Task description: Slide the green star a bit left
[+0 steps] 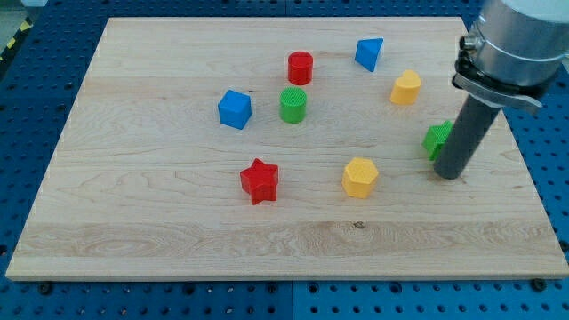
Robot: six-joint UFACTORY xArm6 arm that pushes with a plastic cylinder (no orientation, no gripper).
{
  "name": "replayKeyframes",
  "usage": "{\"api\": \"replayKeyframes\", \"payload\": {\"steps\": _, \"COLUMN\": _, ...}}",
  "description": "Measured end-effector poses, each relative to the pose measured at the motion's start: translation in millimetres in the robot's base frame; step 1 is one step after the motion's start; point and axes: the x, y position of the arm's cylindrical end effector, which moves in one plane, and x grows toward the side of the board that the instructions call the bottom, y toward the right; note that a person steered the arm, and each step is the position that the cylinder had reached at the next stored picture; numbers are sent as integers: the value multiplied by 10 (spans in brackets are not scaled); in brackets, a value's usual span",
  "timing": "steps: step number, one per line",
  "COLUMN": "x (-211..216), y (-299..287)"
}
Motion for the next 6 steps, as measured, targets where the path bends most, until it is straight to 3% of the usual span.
{"api": "replayKeyframes", "payload": {"steps": 1, "x": 113, "y": 350}}
{"api": "replayKeyframes", "payload": {"steps": 2, "x": -50, "y": 473}}
{"api": "replayKeyframes", "payload": {"steps": 6, "x": -346, "y": 144}}
